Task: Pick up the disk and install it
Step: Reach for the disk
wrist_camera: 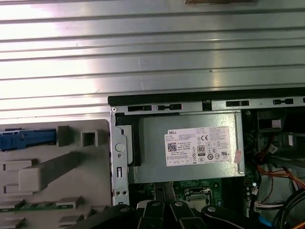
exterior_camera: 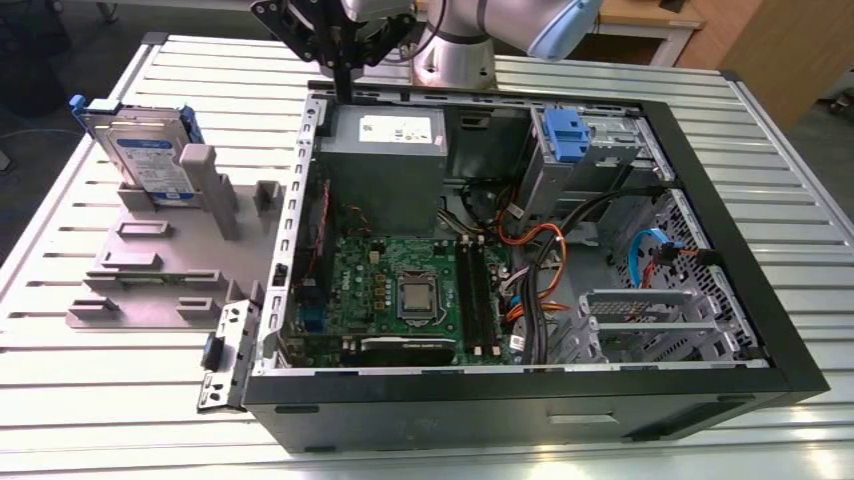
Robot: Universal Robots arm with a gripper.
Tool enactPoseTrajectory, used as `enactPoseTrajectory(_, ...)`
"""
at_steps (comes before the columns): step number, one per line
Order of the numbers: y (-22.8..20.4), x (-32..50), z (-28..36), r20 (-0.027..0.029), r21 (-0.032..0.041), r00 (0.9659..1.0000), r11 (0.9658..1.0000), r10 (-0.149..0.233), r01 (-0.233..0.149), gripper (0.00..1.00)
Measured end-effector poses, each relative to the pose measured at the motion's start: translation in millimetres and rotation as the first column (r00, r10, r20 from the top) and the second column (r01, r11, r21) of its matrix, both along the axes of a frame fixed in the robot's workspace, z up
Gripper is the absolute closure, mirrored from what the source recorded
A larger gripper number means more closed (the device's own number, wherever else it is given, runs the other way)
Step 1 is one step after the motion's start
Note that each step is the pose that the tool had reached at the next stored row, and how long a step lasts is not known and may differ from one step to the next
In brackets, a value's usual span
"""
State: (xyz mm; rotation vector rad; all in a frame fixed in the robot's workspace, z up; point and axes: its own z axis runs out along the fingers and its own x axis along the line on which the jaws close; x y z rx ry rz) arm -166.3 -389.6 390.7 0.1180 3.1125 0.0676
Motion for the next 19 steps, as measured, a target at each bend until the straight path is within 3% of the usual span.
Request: enactPoseTrajectory(19, 1.4, -6.5, -1.5, -0.0005, 0.0, 1.0, 1.0, 0.0, 0.0, 0.89)
